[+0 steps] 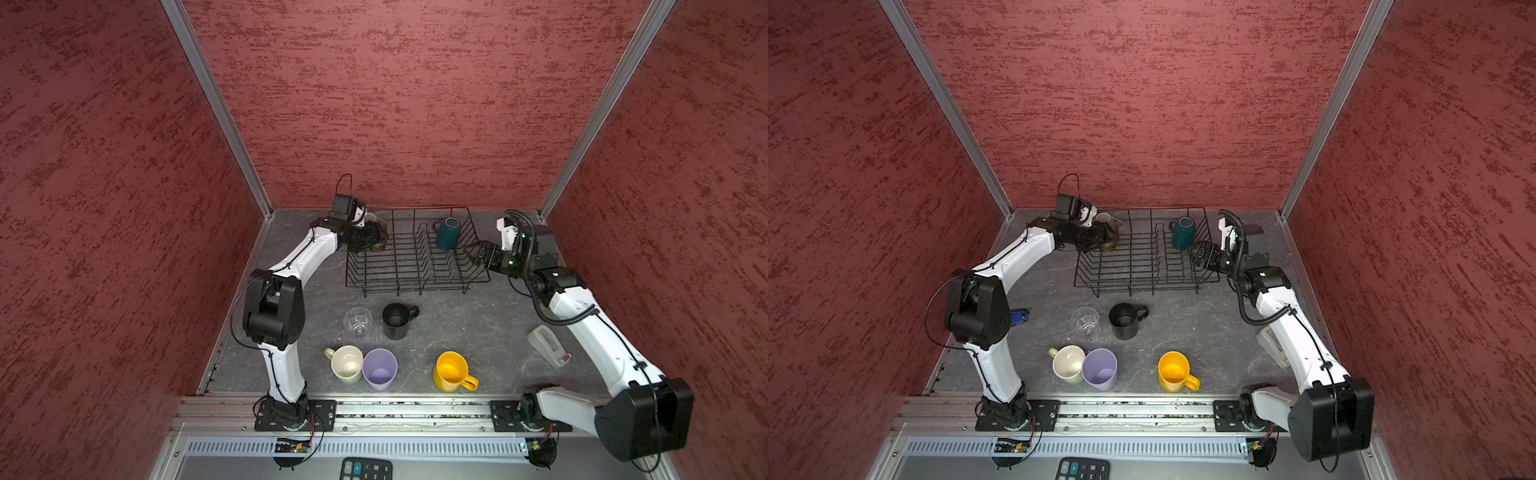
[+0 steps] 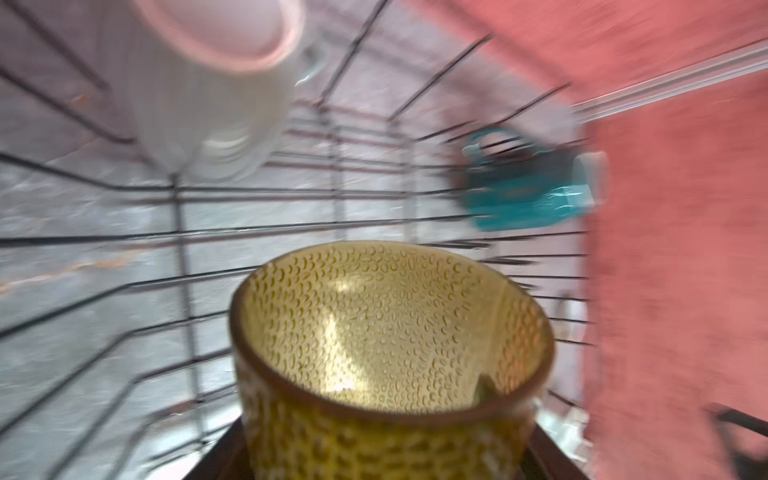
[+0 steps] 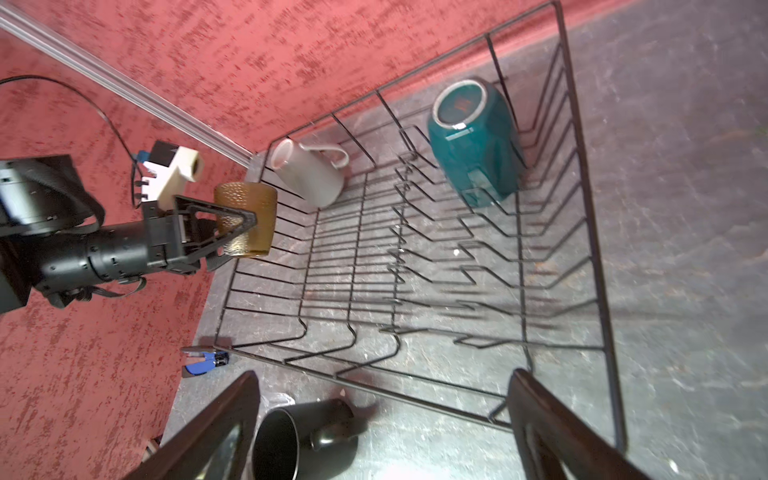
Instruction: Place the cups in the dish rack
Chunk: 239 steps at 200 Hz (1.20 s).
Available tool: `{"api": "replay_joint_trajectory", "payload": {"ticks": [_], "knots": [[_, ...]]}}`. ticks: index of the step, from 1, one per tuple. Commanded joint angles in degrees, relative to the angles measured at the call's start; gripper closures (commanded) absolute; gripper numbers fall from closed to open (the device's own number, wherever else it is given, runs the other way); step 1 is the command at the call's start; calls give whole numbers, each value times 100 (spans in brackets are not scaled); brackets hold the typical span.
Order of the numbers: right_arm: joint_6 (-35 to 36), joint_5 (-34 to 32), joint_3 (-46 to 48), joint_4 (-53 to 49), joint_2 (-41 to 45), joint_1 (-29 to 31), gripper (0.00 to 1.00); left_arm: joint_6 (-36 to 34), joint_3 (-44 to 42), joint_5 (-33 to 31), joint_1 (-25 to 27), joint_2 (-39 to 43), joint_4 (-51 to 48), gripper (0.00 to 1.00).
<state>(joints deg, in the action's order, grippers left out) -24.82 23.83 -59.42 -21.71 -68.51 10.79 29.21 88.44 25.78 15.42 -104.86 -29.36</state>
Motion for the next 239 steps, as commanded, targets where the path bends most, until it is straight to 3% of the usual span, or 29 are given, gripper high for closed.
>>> {"api": "replay_joint_trajectory", "payload": {"ticks": [1,39,79,129,206,239], "knots": [[-295,-110,251,765,325,388,8,1121,-572,430,30,439,1580,75],[-770,-745,1035,2335,757,1091,8,2604,-1610,101,364,902,3613,75],[-3,-1518,1628,3729,743,1902,8,3530,-1836,-102,823,813,4732,75],[1000,-1825,2059,5000,522,2375,7,3889,-1929,-267,1127,853,5122,75],[1618,-2049,1997,5874,-241,2645,4,4121,-2020,-236,1281,941,5378,74],[1831,-2467,1883,6051,-539,2726,4,4190,-2025,-178,1320,974,5468,74]]}}
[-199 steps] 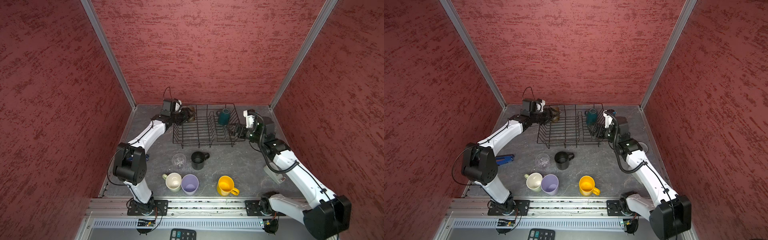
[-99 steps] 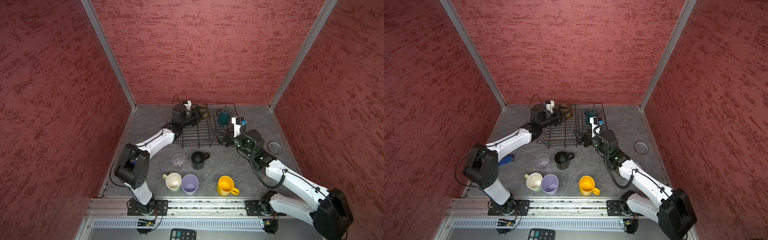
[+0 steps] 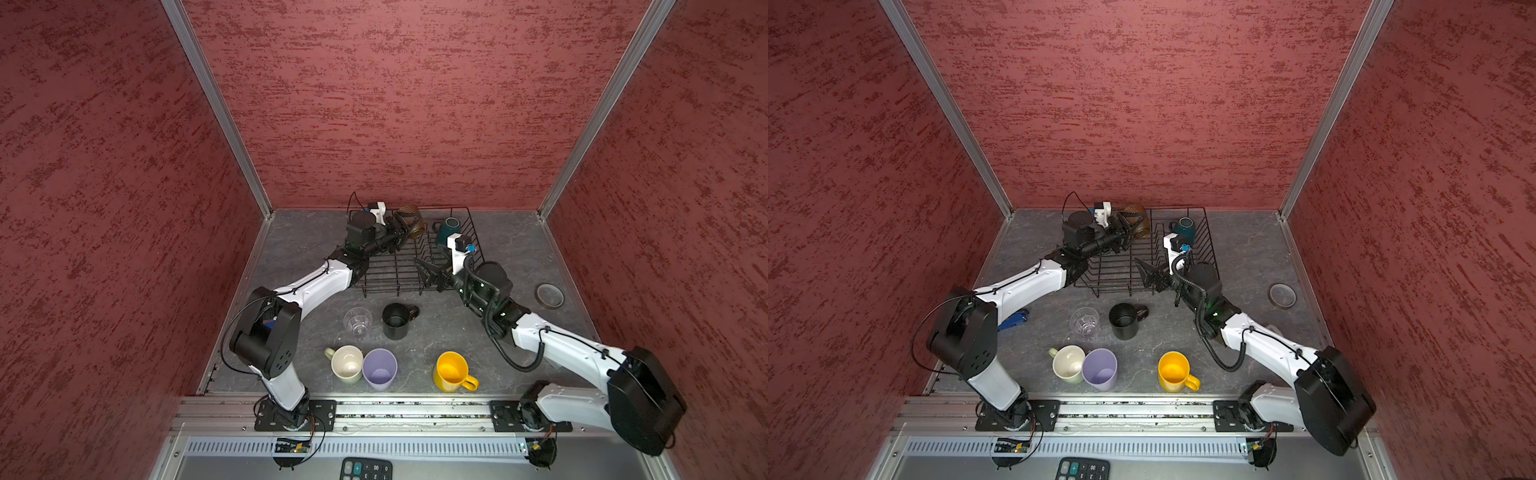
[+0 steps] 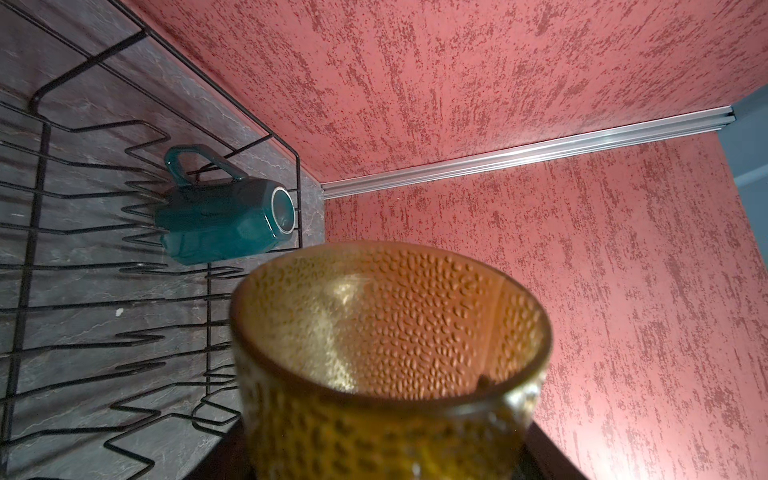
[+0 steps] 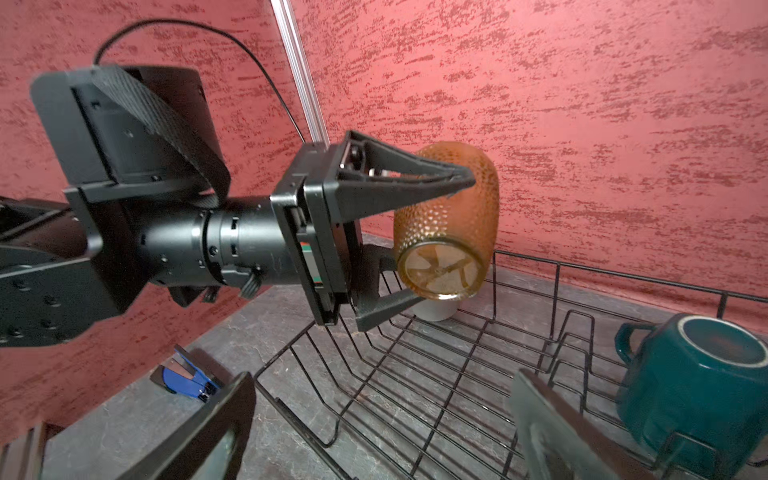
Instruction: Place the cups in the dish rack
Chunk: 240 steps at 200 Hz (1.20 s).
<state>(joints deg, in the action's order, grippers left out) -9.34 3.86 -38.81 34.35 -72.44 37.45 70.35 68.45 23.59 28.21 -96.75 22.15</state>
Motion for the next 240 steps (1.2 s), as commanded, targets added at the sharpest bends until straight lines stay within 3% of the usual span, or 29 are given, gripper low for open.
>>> {"api": "replay_joint_trajectory", "payload": {"ticks": [1,38,165,240], "knots": [[288,-480,-179,456,-155,60,4,76,-29,40,43,164,316,74],[335,-736,-313,554,-378,60,7,119,-168,42,88,303,342,74],[364,-686,-821,786,-1020,67,9,203,-254,158,235,341,439,73],[449,-919,-915,716,-1052,57,26,241,-298,198,273,375,467,73]]}}
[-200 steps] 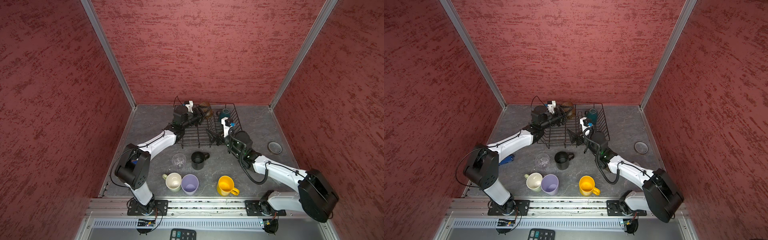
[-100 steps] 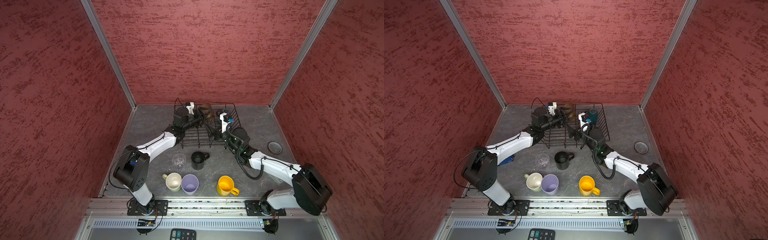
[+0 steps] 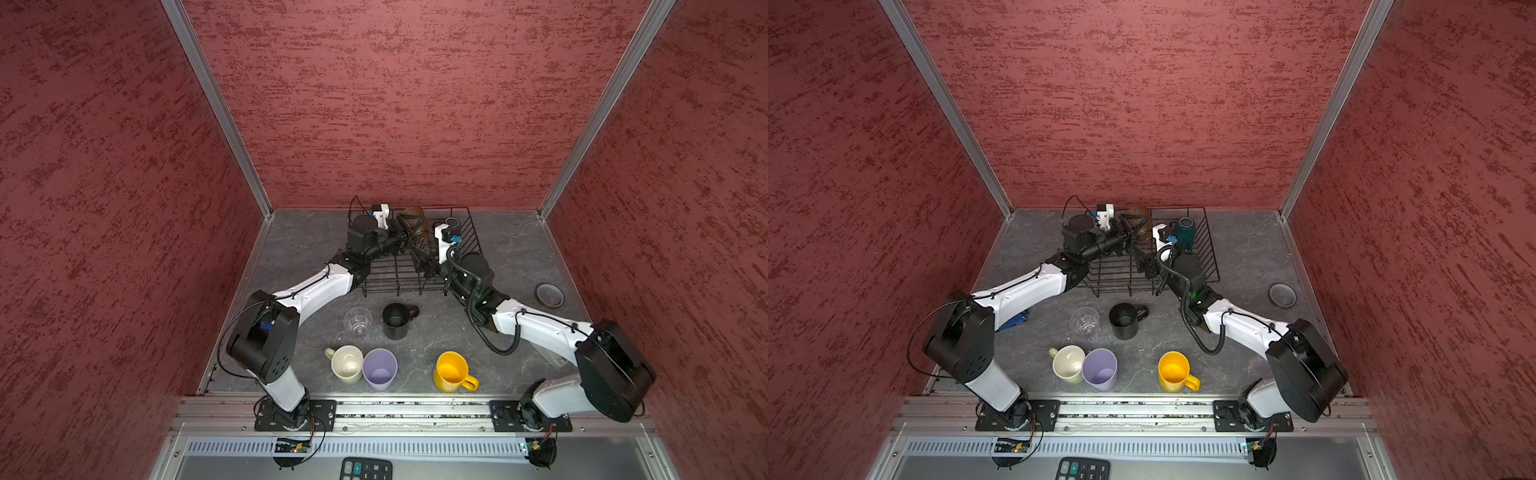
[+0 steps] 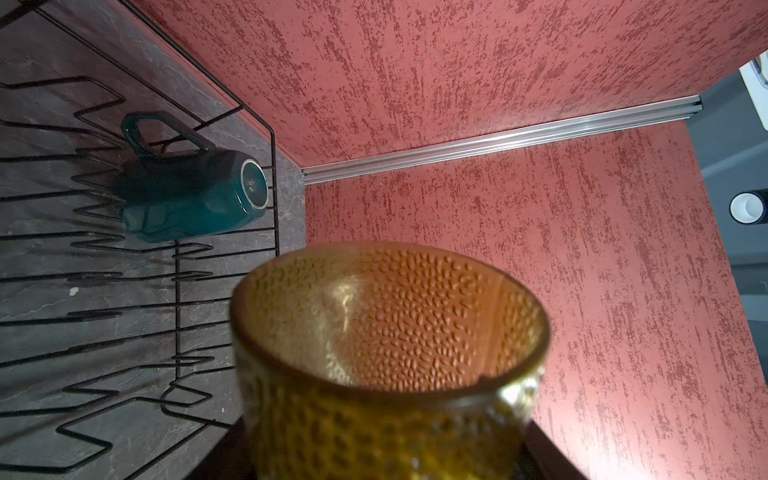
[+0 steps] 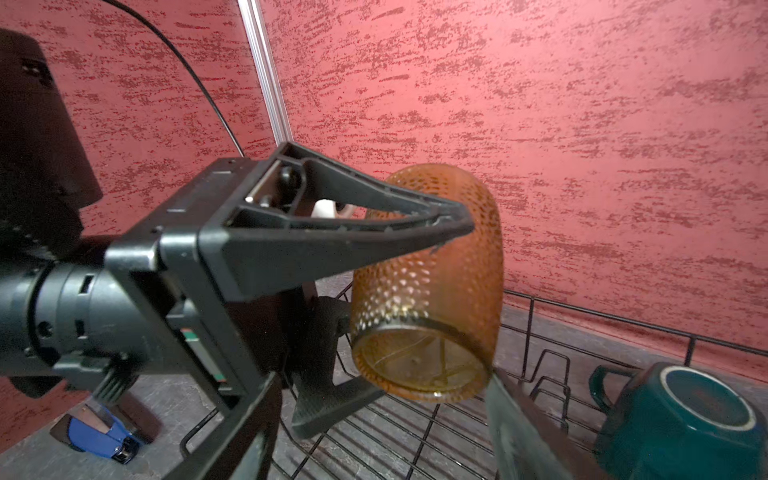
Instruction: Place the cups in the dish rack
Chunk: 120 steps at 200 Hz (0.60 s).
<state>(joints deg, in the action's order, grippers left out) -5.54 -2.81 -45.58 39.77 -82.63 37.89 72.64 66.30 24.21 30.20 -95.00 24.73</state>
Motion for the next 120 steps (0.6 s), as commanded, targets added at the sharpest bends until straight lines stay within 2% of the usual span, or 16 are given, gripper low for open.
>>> {"api": "replay_joint_trajectory", "payload": {"ticks": [1,15,56,93,120], "knots": [[70,-258,-239,173,-34,11,26,12,-92,137,79,201,208,73],[79,-281,-245,128,-34,8,31,13,-117,133,77,228,213,73],[147,-348,-144,103,91,4,31,-18,-131,115,59,324,189,73],[167,-324,-201,88,55,-1,19,13,-160,121,133,337,199,73],[168,-395,-239,110,45,-1,18,-2,-189,84,183,357,172,73]]}}
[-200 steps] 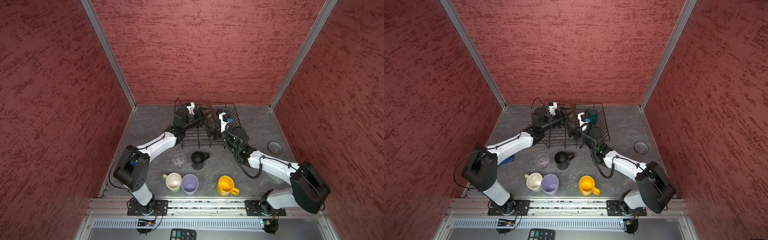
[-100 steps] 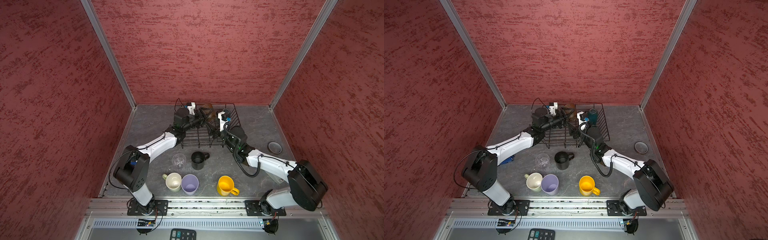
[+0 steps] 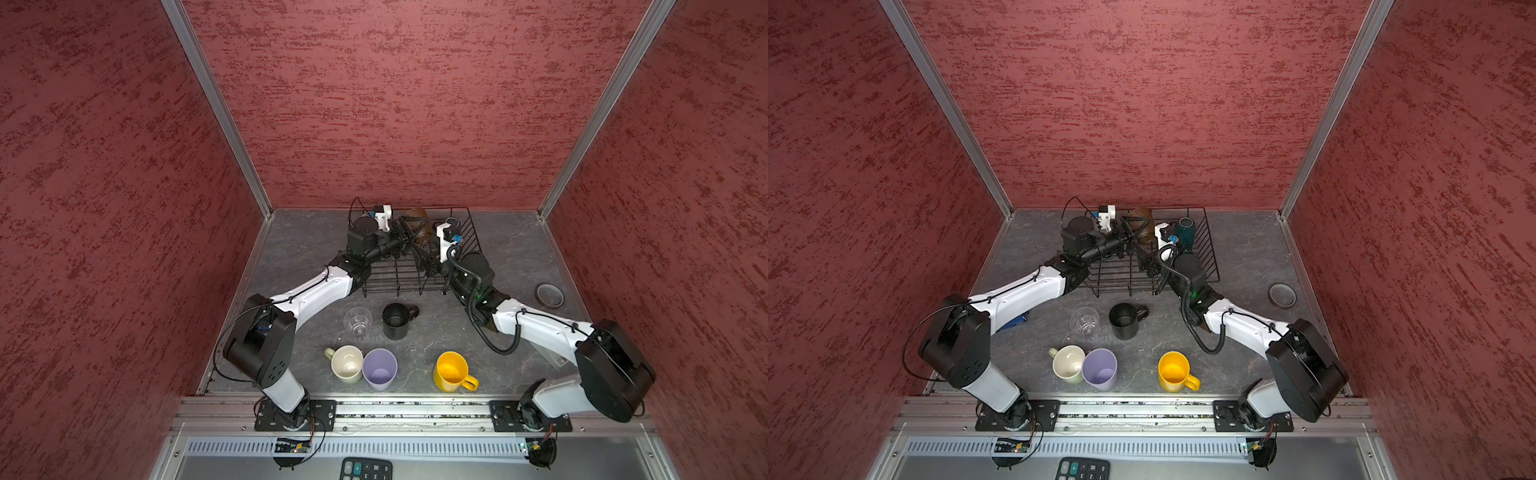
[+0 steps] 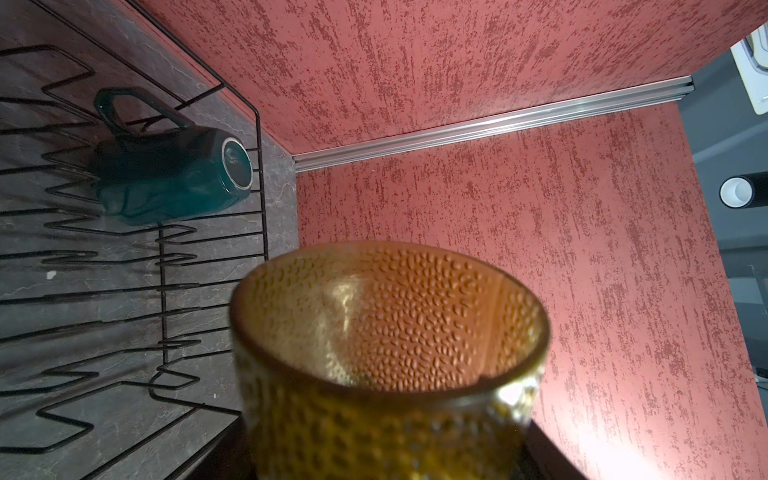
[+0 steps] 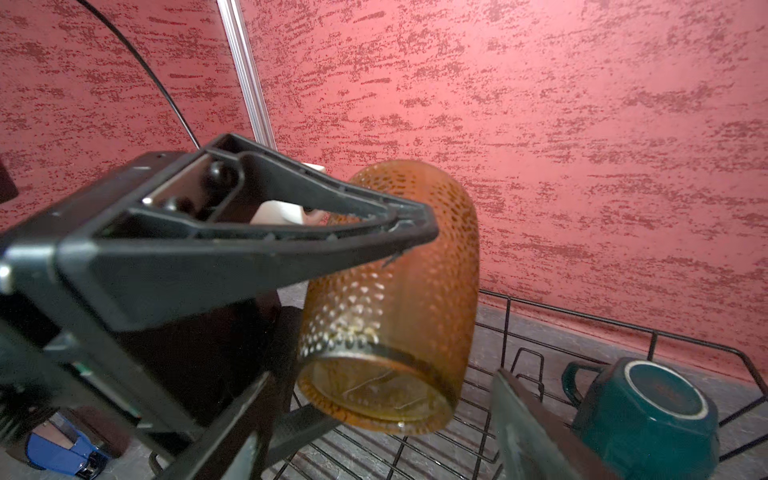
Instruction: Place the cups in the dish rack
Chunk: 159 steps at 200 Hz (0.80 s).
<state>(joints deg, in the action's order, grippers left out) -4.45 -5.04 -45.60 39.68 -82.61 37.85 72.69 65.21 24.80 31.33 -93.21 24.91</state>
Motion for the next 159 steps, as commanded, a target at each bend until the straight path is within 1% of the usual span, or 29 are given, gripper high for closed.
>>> {"api": "replay_joint_trajectory", "payload": {"ticks": [1,26,45,74,131,159], "knots": [[58,-168,-237,119,43,3,18,-8,-84,25,72,175,155,73],[93,-201,-262,112,43,4,19,22,-131,36,100,172,190,73],[111,-217,-299,84,43,5,24,13,-136,34,118,186,187,73],[134,-217,-328,55,19,-13,30,23,-138,60,120,181,190,73],[111,-185,-413,48,-36,-32,29,78,-134,76,179,186,192,72],[130,-165,-505,-4,-215,-41,33,119,-141,78,202,174,193,73]]}}
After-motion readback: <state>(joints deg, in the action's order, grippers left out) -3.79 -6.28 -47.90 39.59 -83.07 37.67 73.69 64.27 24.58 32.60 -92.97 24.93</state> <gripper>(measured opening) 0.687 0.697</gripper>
